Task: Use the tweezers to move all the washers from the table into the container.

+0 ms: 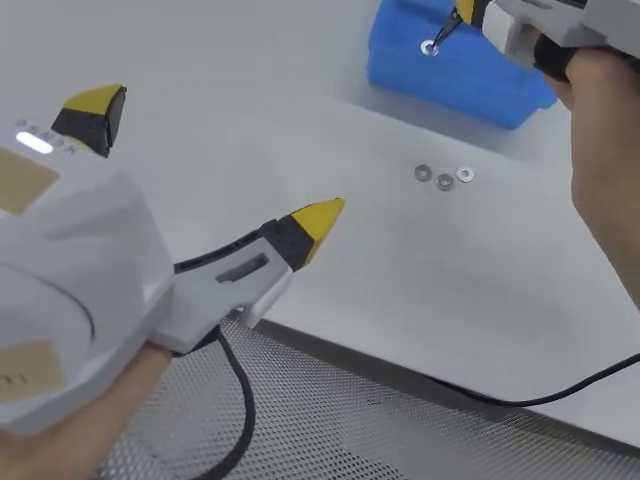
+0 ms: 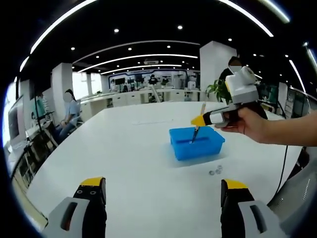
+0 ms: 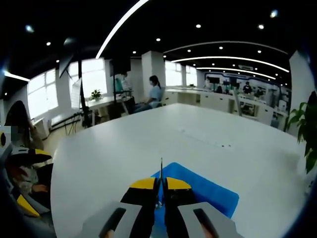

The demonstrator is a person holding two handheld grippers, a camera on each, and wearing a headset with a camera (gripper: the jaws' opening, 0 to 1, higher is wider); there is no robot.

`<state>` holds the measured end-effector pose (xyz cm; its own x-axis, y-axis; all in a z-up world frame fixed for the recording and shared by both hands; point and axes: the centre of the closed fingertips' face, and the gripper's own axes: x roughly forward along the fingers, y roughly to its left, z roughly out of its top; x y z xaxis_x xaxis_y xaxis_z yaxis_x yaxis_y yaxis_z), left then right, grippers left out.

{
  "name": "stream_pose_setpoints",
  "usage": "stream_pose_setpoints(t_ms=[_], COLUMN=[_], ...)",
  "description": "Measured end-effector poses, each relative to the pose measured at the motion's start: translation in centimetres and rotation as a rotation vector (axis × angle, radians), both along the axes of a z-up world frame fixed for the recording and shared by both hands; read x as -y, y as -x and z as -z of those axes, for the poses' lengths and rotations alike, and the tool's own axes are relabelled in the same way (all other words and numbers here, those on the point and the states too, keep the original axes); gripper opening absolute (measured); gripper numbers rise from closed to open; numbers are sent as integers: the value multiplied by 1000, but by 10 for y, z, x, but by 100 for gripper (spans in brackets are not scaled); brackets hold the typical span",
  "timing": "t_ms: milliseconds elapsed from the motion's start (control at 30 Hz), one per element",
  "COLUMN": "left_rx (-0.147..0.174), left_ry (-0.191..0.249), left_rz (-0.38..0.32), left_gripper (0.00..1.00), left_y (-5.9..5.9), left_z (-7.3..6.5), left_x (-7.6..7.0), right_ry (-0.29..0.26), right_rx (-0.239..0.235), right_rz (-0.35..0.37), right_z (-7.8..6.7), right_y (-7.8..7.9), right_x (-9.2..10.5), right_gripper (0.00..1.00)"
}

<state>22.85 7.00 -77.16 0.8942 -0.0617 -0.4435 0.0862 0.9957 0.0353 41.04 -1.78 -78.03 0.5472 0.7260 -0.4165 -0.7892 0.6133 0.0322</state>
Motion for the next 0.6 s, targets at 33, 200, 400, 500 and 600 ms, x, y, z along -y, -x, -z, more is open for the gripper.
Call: stream_pose_setpoints(t_ms=[33,200,400,500,600], left_rx=[-4,-11,-29,-32,-34], left_ry=[1,-4,-12,-13,-17], left_rz=[2,0,8,5,4], left_gripper=[99,99,99,99,99], left_y=[0,0,1,1,2], left_z=[1,2,6,7,7], left_x=[0,0,1,0,0], right_ry=[7,28,29,38,39], right_rx=[-3,-14,-26,-25,-27], right_rz=[-2,4,13,9,8], right_z=[4,20,29,31,33], right_y=[-1,-5,-7,-6,-6], right_x=[0,-1,-2,-1,-1], right_gripper=[1,2,2,2,2])
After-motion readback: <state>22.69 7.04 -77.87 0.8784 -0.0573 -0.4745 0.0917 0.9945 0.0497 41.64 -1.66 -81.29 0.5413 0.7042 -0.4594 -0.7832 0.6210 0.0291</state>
